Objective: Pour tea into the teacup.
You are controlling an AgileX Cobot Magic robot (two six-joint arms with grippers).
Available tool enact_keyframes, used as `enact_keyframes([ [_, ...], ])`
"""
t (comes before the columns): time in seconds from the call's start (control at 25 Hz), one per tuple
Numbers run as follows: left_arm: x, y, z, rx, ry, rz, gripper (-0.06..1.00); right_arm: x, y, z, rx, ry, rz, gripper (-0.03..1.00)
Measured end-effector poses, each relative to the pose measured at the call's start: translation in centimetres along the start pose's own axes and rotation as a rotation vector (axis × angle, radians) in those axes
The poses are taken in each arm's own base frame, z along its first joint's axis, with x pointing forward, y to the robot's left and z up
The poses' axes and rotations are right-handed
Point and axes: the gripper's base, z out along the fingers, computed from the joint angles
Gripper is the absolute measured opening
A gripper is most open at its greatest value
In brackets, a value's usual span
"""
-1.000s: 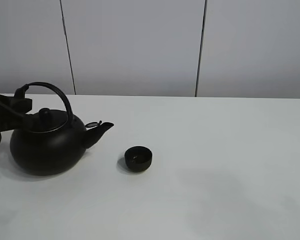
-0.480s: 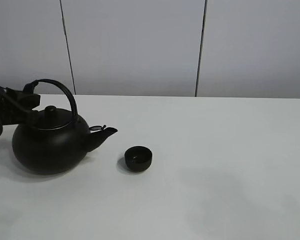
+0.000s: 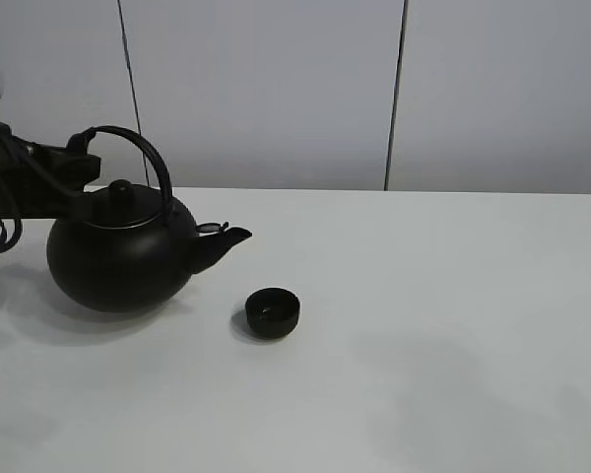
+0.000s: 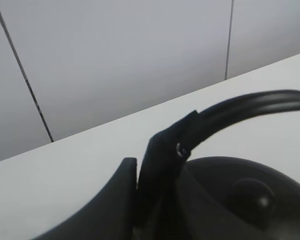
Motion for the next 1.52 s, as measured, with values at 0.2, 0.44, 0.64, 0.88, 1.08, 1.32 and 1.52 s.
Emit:
enact_keyframes([
  [0.2, -0.1, -1.1, 0.5, 0.045, 0.033, 0.020, 0.13, 0.0, 0.0, 0.0, 0.000, -0.002, 0.000, 0.54],
  [0.44, -0.9, -1.3, 1.5, 0.059, 0.020, 0.043, 0.13, 0.0, 0.0, 0.0, 0.000, -0.002, 0.000, 0.54],
  [0.64, -0.9, -1.2, 1.5, 0.056, 0.028, 0.058, 0.13, 0.0, 0.0, 0.0, 0.000, -0.002, 0.000, 0.54],
  [0.88, -0.9, -1.2, 1.5, 0.059, 0.029, 0.092, 0.13, 0.0, 0.0, 0.0, 0.000, -0.002, 0.000, 0.54],
  [1.08, -1.0, -1.3, 1.6, 0.061, 0.026, 0.119, 0.12, 0.0, 0.0, 0.0, 0.000, -0.002, 0.000, 0.54],
  [1.32, -0.9, -1.3, 1.6, 0.061, 0.034, 0.127, 0.12, 0.0, 0.0, 0.0, 0.000, -0.001, 0.000, 0.54],
  [1.52, -0.8, -1.3, 1.6, 0.062, 0.048, 0.143, 0.12, 0.0, 0.0, 0.0, 0.000, -0.001, 0.000, 0.54],
])
